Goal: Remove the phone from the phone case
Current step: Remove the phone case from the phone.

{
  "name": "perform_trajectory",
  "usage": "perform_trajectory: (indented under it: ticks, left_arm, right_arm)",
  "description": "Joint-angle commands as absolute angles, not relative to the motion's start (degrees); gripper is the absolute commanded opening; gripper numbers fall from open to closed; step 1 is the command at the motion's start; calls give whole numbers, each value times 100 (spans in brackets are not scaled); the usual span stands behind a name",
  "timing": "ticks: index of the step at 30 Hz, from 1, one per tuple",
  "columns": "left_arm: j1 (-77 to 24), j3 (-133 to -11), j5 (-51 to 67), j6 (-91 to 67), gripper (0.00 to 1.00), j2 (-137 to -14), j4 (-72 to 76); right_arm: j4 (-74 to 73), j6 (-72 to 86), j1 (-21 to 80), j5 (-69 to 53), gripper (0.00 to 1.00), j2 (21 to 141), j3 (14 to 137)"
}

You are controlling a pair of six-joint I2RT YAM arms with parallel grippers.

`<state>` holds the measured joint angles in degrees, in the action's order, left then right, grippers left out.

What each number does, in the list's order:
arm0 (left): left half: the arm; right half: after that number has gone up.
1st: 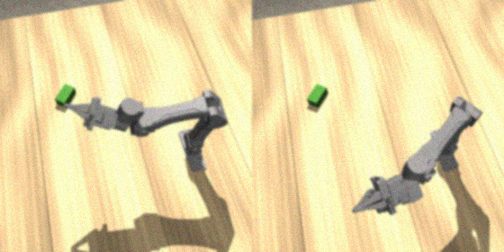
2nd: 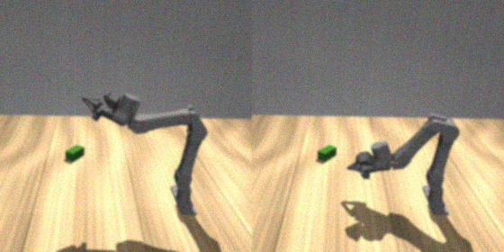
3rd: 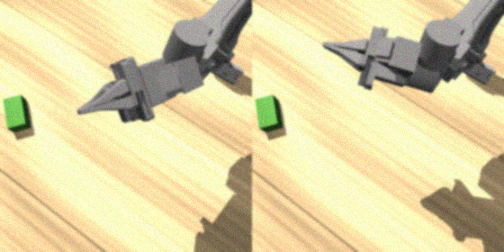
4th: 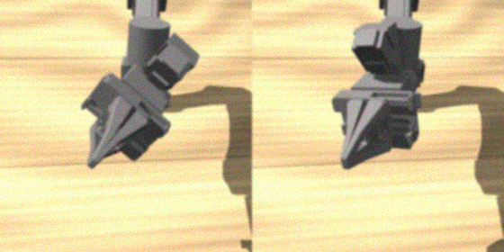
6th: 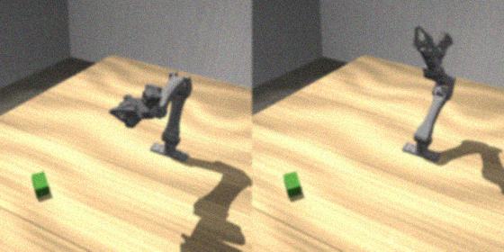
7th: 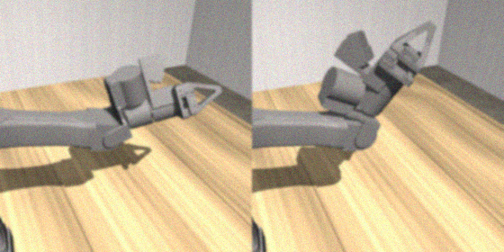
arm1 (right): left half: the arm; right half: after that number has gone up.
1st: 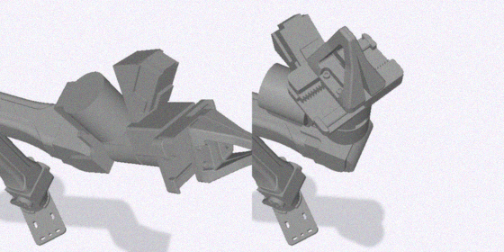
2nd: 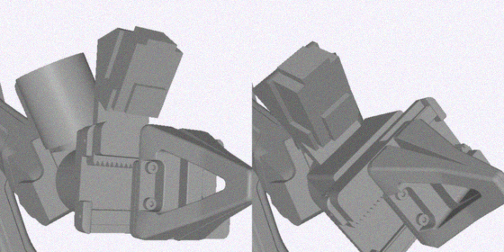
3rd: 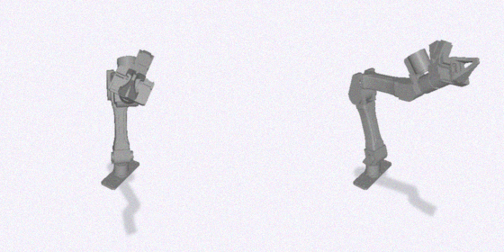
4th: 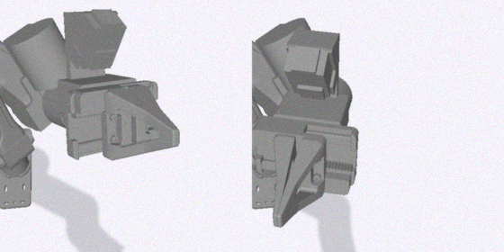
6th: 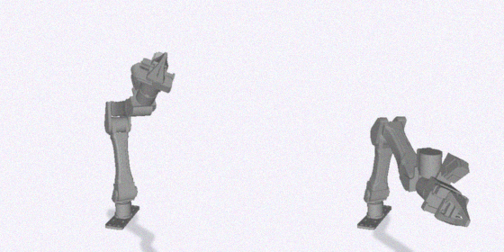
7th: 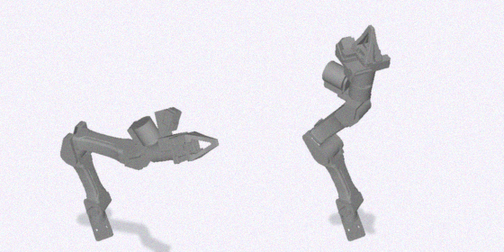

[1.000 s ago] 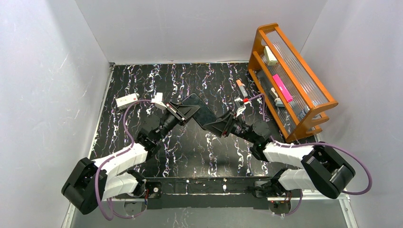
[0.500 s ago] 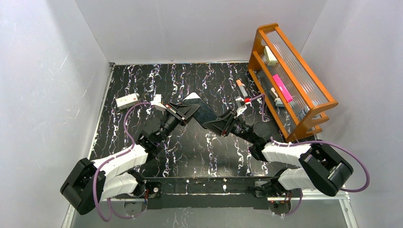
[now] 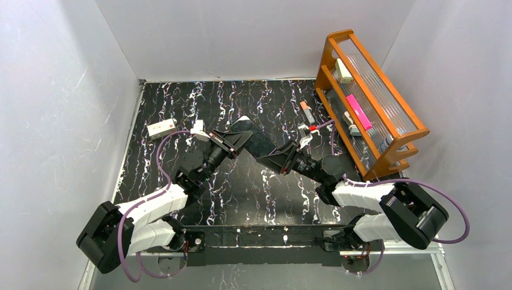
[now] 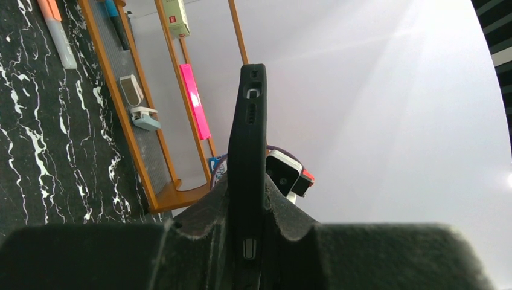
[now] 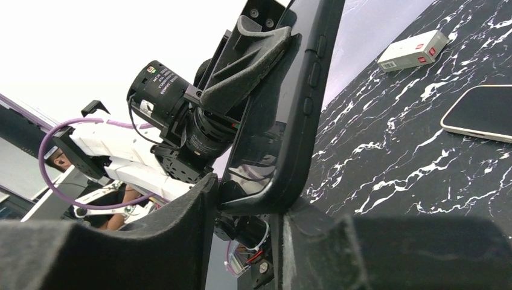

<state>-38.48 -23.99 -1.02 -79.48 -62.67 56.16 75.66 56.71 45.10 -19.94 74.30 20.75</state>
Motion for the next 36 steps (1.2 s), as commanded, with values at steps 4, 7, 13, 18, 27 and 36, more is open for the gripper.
perform_trajectory:
  ticks: [4, 7, 13, 18, 27, 36]
  left_arm:
    - [-3849, -2480, -407, -7884, 0, -6060, 6091]
    - [-3849, -2450, -400, -8003, 0, -6102, 6083]
    - [-3841, -2364, -456, -8225, 0, -6169, 6062]
    - [-3845, -2423, -425, -8168, 0, -6196, 5963]
    - [-3843, -2487, -374, -8155, 0, -6134, 5593]
    - [-3832, -2750, -65, -8081, 0, -6267, 5173]
  right_arm:
    - [8210, 5532, 4570, -2212, 32, 7470, 2105]
    - [8265, 5354, 4570, -2369, 24, 7499, 2110]
    - [8217, 4667, 4570, -2900, 19, 7598, 2230]
    - [7968, 4324, 4570, -2950, 26, 7562, 2359]
    - [7313, 3401, 4570, -3209, 26, 7364, 2528]
    - [6392, 2385, 4570, -3719, 21, 7204, 2910]
